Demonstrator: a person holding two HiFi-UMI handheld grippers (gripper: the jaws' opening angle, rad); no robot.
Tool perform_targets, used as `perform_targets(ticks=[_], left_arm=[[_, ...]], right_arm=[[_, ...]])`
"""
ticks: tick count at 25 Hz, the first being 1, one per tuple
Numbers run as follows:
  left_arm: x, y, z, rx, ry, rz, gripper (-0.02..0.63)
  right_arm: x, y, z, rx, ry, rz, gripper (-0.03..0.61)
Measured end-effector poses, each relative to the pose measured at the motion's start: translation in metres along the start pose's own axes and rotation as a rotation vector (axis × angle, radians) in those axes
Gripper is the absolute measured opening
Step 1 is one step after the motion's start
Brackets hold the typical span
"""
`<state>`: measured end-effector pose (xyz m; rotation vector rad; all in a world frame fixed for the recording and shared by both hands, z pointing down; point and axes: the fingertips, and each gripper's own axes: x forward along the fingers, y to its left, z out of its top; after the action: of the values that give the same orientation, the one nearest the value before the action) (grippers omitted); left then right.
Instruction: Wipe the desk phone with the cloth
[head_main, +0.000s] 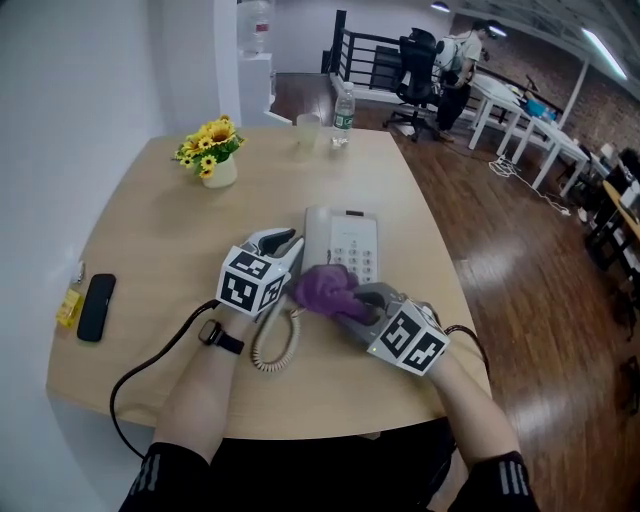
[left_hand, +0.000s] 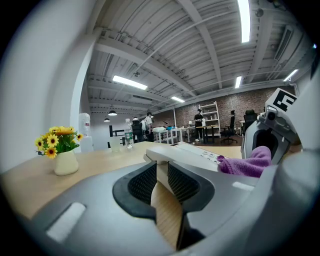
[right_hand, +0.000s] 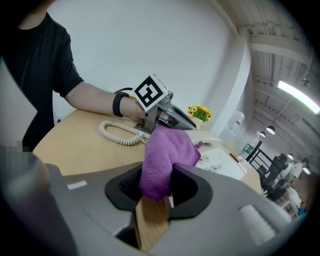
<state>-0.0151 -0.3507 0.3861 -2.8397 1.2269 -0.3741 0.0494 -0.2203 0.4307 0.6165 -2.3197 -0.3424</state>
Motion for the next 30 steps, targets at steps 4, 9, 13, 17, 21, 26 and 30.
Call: perform_targets(ticks=[4,9,13,17,21,26,30], left_arm=[[-0.001,0.000,0.000,0.001,0.001,0.000,0.063],[-0.001,0.001,0.001,0.001,0.000,0.000,0.063],[-0.001,0.000,0.001,-0.001,0.001,0.000,0.063],[-0.001,0.000,0.002,0.001,0.001,0.000,0.063],[-0.001,0.001,0.000,0.001,0.002,0.001,0.063],[-0.001,0.001,0.000,0.000,0.002,0.000,0.063],[-0.001,0.000,0.000,0.001,0.002,-0.001,0.063]], right_arm=[[-0.016,-0.008,-0.018,0.067,0.022,-0.006,0.120],[-0.040,-0.021,-0.043,0.131,0.044,-0.044,0.120],[-0.053,-0.027,-0.064,0.178,0.071,-0.061,0.120],[-0.075,-0.057,-0.058,0.265,-0.024,-0.122,0.120],[-0.090,-0.122,-0.040,0.406,-0.196,-0.224,0.120],[-0.071,-0.202,-0.041,0.626,-0.270,-0.283,0.120],[-0.029,-0.222,-0.057,0.755,-0.216,-0.239,0.120]])
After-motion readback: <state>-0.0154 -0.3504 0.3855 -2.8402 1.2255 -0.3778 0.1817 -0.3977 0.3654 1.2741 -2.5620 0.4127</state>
